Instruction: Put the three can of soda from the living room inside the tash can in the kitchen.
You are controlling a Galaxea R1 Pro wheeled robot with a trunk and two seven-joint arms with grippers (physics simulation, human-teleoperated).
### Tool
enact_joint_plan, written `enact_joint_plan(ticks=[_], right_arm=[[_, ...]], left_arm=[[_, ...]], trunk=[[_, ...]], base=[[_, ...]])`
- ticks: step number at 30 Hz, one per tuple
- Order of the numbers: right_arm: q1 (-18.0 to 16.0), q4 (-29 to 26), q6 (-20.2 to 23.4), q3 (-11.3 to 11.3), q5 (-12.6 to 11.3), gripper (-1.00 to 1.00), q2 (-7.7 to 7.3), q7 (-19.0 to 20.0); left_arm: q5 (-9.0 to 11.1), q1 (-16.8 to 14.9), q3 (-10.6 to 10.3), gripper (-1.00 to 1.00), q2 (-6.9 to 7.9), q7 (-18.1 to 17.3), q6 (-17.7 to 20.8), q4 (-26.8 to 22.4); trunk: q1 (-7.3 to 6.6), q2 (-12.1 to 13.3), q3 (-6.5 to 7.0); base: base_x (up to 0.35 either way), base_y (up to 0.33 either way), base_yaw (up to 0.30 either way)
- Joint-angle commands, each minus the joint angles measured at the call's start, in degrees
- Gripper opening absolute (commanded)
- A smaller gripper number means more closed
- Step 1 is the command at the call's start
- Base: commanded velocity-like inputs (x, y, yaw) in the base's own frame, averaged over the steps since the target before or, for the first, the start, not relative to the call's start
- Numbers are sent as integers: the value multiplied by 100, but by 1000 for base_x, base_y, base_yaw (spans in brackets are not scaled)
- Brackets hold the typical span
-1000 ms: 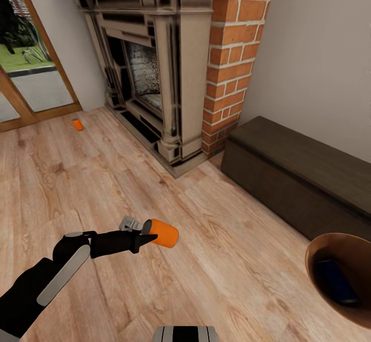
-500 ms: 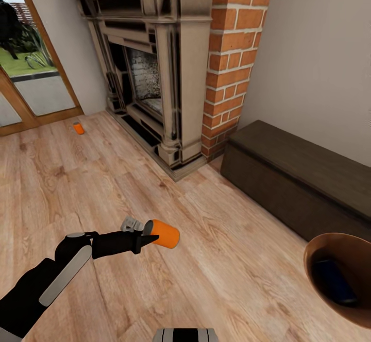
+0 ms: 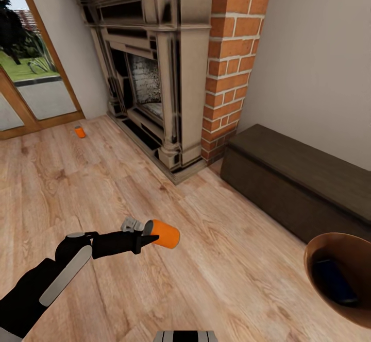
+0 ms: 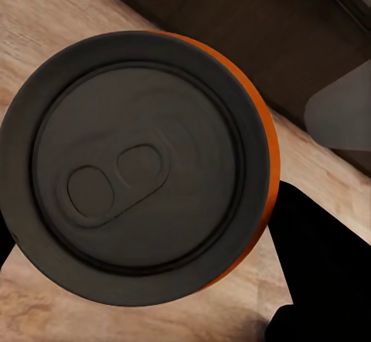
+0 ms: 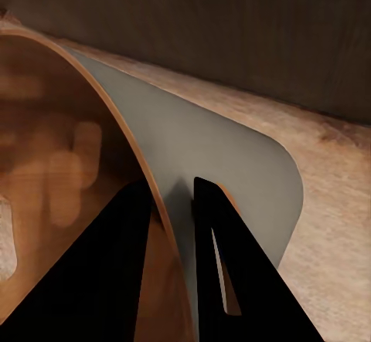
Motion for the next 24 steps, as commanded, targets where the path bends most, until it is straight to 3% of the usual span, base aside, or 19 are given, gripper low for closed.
enact_joint_plan(ticks=[1,24], right_arm=[[-3,-2,36,-4,-33,-100,0,12],[0,-2,36,-17,-33,-100,-9,12]], left_arm=[[-6,0,0,-100,-1,1,-2,0],[-14,0,0,-100,-36,2,-2,0]], trunk=[[0,0,10],[0,0,217]], base=[[0,0,0],[0,0,0]])
